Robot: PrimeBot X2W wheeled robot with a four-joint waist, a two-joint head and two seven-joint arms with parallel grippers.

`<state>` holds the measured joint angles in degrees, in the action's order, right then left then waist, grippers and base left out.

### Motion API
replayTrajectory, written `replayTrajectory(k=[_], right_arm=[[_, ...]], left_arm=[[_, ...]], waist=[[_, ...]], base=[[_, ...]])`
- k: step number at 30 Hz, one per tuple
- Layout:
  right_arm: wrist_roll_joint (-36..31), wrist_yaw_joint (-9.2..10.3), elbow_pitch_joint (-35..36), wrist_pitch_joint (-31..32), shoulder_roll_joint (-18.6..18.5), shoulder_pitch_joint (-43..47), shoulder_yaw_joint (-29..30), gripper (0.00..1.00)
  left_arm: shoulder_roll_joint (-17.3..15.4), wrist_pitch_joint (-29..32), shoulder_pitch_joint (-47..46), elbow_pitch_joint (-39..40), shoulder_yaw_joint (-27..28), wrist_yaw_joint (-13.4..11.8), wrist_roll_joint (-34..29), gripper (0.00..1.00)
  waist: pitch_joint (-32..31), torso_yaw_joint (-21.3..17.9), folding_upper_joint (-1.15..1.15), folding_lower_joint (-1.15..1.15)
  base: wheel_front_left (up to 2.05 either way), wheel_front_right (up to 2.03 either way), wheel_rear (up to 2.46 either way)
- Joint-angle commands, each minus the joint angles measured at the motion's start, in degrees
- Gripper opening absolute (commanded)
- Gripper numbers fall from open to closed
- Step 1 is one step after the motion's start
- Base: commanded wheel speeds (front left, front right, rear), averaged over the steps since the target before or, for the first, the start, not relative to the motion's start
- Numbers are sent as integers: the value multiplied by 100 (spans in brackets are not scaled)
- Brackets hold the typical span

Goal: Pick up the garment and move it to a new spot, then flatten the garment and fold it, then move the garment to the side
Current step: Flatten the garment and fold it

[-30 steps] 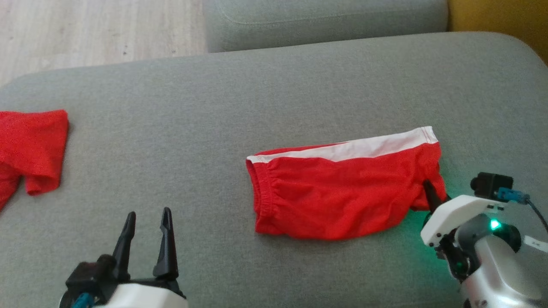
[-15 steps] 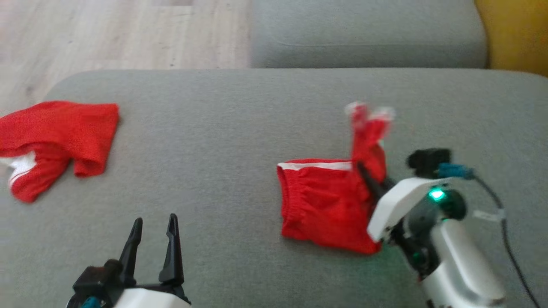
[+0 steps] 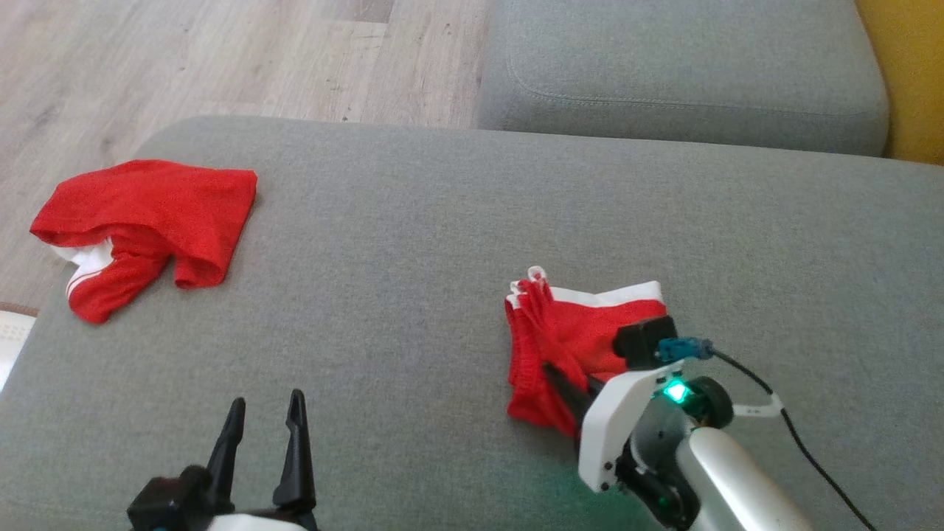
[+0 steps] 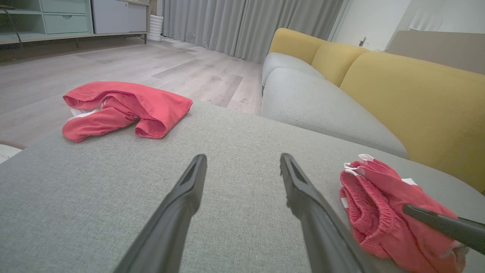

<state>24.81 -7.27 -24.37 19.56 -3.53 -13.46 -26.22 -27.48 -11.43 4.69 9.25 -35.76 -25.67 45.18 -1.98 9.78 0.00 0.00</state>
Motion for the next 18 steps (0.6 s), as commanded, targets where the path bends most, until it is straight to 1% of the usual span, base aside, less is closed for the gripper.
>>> replayTrajectory(k=[1,5,8,12,15,18], right_arm=[[59,-22,226,-134,65,-176,-204,100],[114,-22,452,-302,65,-100,-526,100],[64,-22,762,-433,65,46,-516,100],[-100,-22,1105,-620,65,192,-167,100],[-274,-22,1320,-776,65,302,237,100],[-475,-22,1391,-853,65,365,658,100]], left_arm=[[-76,-77,-209,134,243,-3,28,100],[-67,-78,-186,153,208,-3,22,100],[-33,-71,-190,161,162,-15,7,100],[-21,-73,-180,170,145,-27,4,100],[-10,-76,-178,174,129,-31,-1,100],[33,-82,-187,178,95,-37,-10,100]], waist=[[-8,-16,0,0],[-35,-92,0,0],[-51,-186,0,0],[-57,-275,0,0],[-56,-316,0,0],[-41,-336,0,0]], base=[[0,0,0],[0,0,0],[0,0,0],[0,0,0],[0,0,0],[0,0,0]])
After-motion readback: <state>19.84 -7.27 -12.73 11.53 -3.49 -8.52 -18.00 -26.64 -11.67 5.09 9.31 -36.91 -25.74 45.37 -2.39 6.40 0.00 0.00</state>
